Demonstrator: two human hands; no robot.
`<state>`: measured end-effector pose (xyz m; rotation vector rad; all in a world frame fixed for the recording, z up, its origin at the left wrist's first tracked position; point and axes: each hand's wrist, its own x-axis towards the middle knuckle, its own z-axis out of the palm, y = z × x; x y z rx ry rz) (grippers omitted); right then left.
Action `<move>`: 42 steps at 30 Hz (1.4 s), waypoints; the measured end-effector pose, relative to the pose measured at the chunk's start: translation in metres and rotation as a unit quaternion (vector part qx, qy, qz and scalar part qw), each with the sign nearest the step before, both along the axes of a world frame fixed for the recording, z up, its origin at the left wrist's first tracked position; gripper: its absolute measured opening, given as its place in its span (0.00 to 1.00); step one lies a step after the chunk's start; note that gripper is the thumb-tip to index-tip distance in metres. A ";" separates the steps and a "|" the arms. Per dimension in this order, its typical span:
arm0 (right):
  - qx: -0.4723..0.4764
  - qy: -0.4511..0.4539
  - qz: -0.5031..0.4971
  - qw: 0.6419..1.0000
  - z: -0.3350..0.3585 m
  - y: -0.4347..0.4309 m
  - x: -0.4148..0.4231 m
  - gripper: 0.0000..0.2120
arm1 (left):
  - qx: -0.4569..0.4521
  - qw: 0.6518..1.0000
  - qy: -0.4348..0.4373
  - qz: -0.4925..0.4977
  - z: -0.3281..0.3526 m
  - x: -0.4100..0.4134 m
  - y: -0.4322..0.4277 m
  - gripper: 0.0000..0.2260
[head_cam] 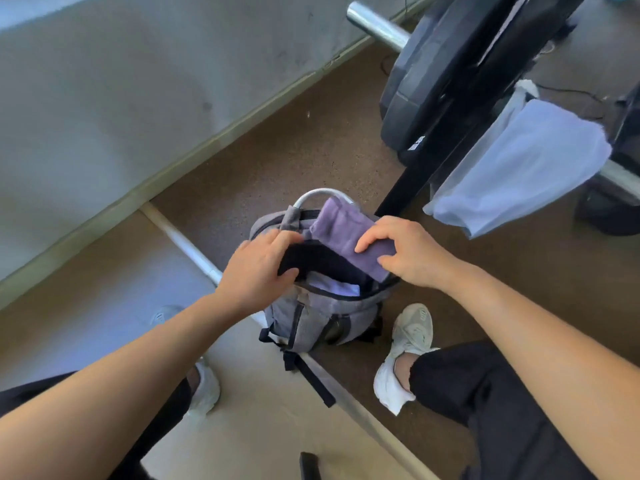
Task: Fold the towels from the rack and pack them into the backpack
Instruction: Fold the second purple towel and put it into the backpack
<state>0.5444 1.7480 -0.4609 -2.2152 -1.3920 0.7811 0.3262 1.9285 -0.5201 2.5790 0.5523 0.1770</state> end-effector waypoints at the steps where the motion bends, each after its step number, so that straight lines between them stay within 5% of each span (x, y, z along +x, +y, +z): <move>1: -0.013 -0.009 0.010 1.000 -0.009 0.001 0.003 0.21 | 0.046 0.999 0.026 -0.004 -0.010 0.002 0.003 0.24; 12: -0.171 -0.099 0.170 0.965 -0.071 0.016 -0.010 0.12 | 0.133 0.978 0.140 -0.082 -0.039 -0.003 -0.006 0.60; 21: -0.313 -0.246 0.191 0.897 -0.146 0.030 -0.039 0.22 | 0.150 0.969 0.180 -0.075 -0.040 0.017 -0.002 0.66; 28: -0.418 -0.175 0.111 0.884 -0.197 0.035 -0.047 0.27 | 0.149 0.969 0.188 -0.067 -0.041 0.024 0.000 0.68; 35: -0.328 -0.132 0.102 0.930 -0.196 0.045 -0.045 0.20 | 0.143 0.971 0.180 -0.067 -0.041 0.023 0.001 0.65; 39: -0.291 -0.097 0.117 0.945 -0.198 0.046 -0.049 0.27 | 0.143 0.971 0.178 -0.066 -0.040 0.022 -0.001 0.65; 42: -0.302 -0.092 0.032 0.948 -0.204 0.047 -0.052 0.29 | 0.142 0.971 0.180 -0.064 -0.040 0.021 0.000 0.65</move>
